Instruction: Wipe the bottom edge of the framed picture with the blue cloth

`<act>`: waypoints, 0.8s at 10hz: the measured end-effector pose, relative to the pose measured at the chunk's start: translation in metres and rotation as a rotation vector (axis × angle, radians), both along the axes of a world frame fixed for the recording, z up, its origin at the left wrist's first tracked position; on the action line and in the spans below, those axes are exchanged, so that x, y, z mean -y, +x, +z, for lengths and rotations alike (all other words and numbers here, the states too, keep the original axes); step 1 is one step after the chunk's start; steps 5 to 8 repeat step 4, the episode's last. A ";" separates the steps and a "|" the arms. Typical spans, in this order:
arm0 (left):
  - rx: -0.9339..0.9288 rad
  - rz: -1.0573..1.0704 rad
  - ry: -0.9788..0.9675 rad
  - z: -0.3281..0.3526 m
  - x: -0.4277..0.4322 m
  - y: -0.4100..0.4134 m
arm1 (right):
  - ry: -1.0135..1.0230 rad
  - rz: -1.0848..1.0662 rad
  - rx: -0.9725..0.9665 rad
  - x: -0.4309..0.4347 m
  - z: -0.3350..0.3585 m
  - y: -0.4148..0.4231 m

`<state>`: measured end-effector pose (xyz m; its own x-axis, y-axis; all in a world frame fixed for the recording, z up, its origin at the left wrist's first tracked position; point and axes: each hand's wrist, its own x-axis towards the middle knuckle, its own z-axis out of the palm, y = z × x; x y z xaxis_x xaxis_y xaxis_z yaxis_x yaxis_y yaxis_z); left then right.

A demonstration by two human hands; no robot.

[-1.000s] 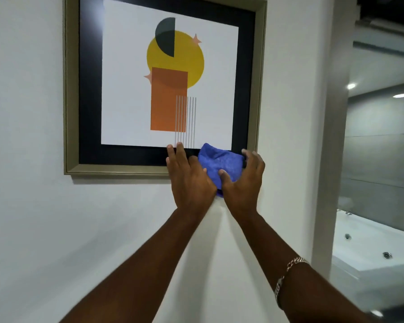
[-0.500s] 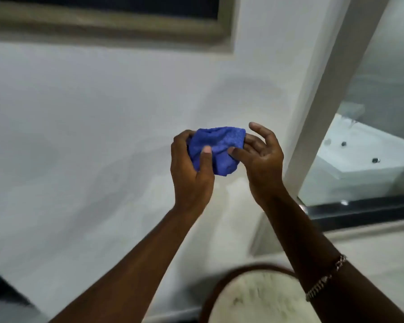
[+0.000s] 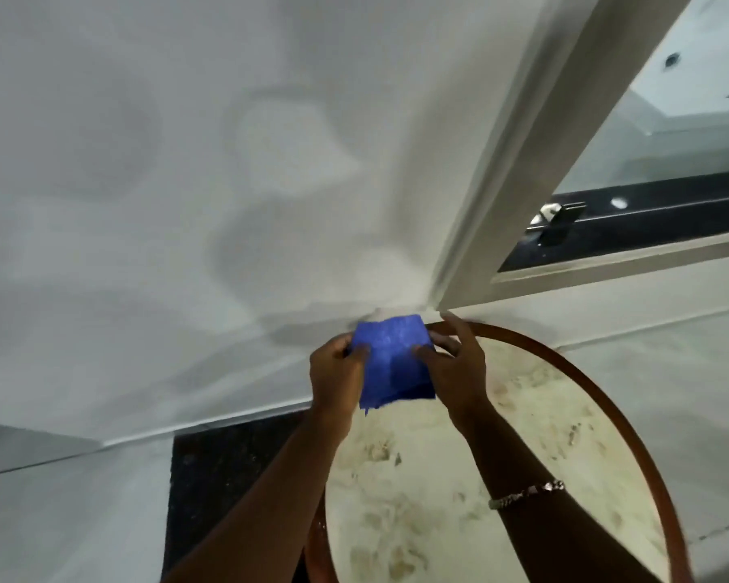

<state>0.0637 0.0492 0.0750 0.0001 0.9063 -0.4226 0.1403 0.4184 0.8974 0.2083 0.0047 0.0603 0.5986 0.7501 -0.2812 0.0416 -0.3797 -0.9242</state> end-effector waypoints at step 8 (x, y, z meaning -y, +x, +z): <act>-0.255 -0.382 0.045 -0.094 -0.008 -0.026 | -0.260 0.265 0.457 0.002 -0.103 -0.005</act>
